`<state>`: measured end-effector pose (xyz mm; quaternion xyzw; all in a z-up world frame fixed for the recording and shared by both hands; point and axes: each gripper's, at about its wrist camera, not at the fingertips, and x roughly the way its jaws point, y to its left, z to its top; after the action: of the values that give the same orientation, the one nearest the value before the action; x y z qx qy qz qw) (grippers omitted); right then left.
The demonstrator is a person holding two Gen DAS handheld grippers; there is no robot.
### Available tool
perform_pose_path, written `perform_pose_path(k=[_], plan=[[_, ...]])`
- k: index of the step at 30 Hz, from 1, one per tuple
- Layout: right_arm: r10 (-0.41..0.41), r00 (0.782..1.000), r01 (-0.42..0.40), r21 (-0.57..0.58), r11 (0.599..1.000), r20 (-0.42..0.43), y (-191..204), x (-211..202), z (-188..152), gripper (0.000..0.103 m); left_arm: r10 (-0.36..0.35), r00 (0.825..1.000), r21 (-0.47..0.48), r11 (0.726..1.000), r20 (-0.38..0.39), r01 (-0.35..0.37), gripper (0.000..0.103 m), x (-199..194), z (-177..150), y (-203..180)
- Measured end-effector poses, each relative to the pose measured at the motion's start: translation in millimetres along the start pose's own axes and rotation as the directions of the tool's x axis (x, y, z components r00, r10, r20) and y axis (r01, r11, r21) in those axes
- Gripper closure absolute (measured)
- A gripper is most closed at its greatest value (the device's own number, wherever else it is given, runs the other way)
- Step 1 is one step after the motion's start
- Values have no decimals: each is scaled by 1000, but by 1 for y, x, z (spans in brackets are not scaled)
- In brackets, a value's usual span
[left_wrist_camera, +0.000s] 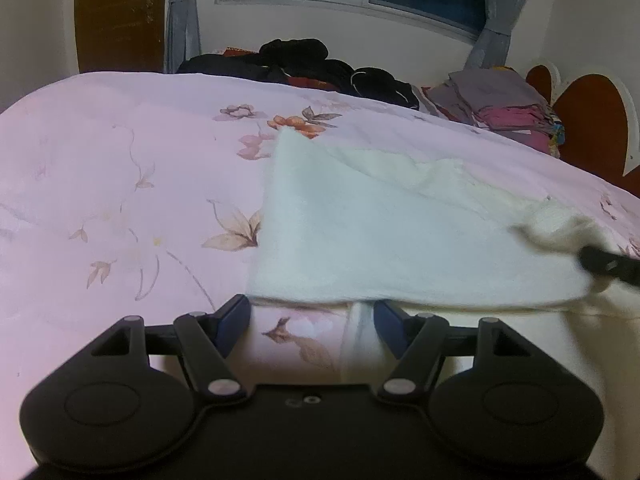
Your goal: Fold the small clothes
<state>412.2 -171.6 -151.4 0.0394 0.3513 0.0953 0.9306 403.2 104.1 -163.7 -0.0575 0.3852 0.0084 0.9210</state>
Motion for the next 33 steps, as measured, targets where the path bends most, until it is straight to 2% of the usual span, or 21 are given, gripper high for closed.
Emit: perform_pose_path(k=[4, 7, 9, 10, 12, 14, 17, 23, 26, 27, 30, 33], plan=[[-29, 999, 27, 114, 993, 16, -40, -13, 14, 94, 8, 1000, 24, 1000, 7, -8, 35, 2, 2, -3], [-27, 999, 30, 187, 982, -19, -70, -14, 16, 94, 3, 1000, 38, 999, 16, -3, 44, 2, 2, -7], [-35, 998, 45, 221, 974, -52, -85, -11, 13, 94, -14, 1000, 44, 999, 25, 12, 62, 2, 3, -9], [-37, 997, 52, 245, 968, -63, -94, -12, 10, 94, -24, 999, 49, 999, 33, 22, 67, 2, 3, -10], [-46, 996, 65, 275, 959, -74, -105, -15, 5, 93, -37, 998, 70, 997, 42, 34, 86, 1, 3, -14], [-87, 994, 104, 289, 952, -72, -112, -18, 2, 93, -38, 998, 90, 995, 48, 34, 89, 0, 1, -19], [-129, 989, 145, 315, 938, -71, -125, -25, 0, 93, -41, 998, 84, 996, 45, 37, 90, 1, -1, -18], [-204, 972, 226, 229, 947, -115, -128, -27, -7, 93, -52, 998, 94, 994, 21, 50, 89, 0, 3, -16], [-288, 954, 300, 206, 932, -83, -125, -36, -8, 93, -66, 998, 76, 995, 4, 66, 82, -7, 7, -12], [-303, 951, 309, 199, 930, -60, -124, -39, -6, 93, -68, 998, 69, 995, 7, 67, 75, -12, 8, -11], [-285, 959, 281, 193, 940, -9, -119, -47, 0, 93, -85, 996, 64, 995, 35, 83, 75, -28, 12, -8], [-233, 973, 230, 162, 960, -4, -109, -41, 6, 93, -113, 992, 71, 992, 61, 108, 72, -37, 22, -15]])
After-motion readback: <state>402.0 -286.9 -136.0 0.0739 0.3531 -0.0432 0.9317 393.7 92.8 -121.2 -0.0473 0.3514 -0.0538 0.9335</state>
